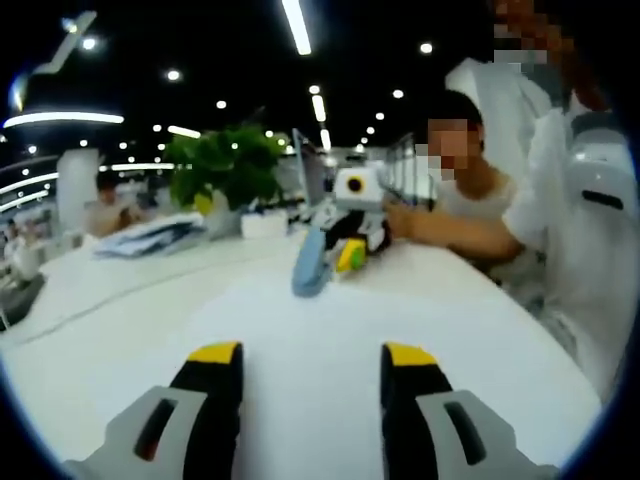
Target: Pick up the paper insert the paper into the punch align the paper edges press the punch to punch holes
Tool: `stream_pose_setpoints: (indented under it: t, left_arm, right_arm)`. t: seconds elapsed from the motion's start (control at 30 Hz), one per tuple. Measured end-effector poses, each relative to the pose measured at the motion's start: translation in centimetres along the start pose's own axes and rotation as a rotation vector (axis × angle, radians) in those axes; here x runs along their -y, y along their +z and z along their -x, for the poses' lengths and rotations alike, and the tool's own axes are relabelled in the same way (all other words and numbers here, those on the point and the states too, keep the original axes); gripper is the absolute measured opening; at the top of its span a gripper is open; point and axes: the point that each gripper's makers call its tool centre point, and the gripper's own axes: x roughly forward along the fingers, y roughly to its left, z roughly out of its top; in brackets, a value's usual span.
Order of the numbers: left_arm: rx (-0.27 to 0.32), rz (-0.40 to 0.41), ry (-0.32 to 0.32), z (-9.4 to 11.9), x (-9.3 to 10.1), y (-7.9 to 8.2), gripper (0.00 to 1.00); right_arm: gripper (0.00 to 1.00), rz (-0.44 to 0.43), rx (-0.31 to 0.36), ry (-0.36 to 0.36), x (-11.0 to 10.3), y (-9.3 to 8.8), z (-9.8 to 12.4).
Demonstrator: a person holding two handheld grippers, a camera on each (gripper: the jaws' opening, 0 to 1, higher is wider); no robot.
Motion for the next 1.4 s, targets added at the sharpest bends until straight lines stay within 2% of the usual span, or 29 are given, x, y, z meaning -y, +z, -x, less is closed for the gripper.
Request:
stream_pose_setpoints:
  t: [0.03, 0.1, 0.17, 0.23, 0.4, 0.53, 0.57, 0.6, 0.77, 0.9, 0.93, 1.07, 1.3, 1.4]
  left_arm:
    - [0.025, 0.022, 0.001, -0.3, -0.2, 1.1, 0.55]
    - [0.041, 0.021, -0.008, -0.8, -0.4, 2.2, 0.55]
    - [0.066, 0.021, -0.027, -2.0, -0.4, 3.5, 0.55]
    - [0.092, 0.033, -0.078, -4.0, 0.1, 4.7, 0.56]
    - [0.078, 0.005, -0.151, -8.9, 1.0, 5.0, 0.57]
    - [0.043, -0.016, -0.200, -12.0, 1.4, 4.6, 0.56]
    - [0.041, -0.019, -0.201, -12.2, 1.4, 4.6, 0.56]
    - [0.038, -0.030, -0.208, -12.5, 2.4, 4.7, 0.56]
    - [0.066, -0.035, -0.246, -13.1, 3.2, 5.3, 0.51]
    - [0.051, -0.024, -0.251, -12.6, 3.6, 4.3, 0.47]
    - [0.047, -0.026, -0.249, -12.7, 3.0, 4.0, 0.47]
    - [0.058, -0.015, -0.251, -12.8, 3.1, 4.0, 0.48]
    - [0.027, -0.054, -0.243, -12.6, 4.7, 3.3, 0.44]
    - [0.033, -0.048, -0.239, -12.6, 4.2, 3.4, 0.41]
  right_arm:
    - [0.29, -0.017, 0.023, -0.036, -0.2, 0.3, 0.5]
    - [0.29, -0.039, 0.047, -0.108, -0.1, 0.7, 1.2]
    - [0.29, -0.044, 0.079, -0.141, -0.7, 1.2, 1.7]
    - [0.29, -0.069, 0.108, -0.224, -0.6, 1.5, 2.5]
    - [0.30, -0.072, 0.096, -0.266, -1.4, 1.3, 2.8]
    - [0.30, -0.104, 0.092, -0.295, -0.4, 0.9, 3.0]
    - [0.30, -0.115, 0.092, -0.302, -0.3, 0.9, 3.0]
    - [0.30, -0.115, 0.091, -0.304, -0.3, 0.9, 3.0]
    - [0.30, -0.130, 0.083, -0.313, 0.0, 0.7, 3.1]
    - [0.29, -0.126, 0.083, -0.313, -0.1, 0.7, 3.1]
    - [0.29, -0.127, 0.081, -0.313, -0.1, 0.7, 3.1]
    - [0.30, -0.125, 0.073, -0.311, -0.2, 0.7, 3.0]
    - [0.30, -0.120, 0.058, -0.307, -1.0, 0.6, 2.6]
    - [0.30, -0.120, 0.056, -0.305, -1.2, 0.6, 2.5]
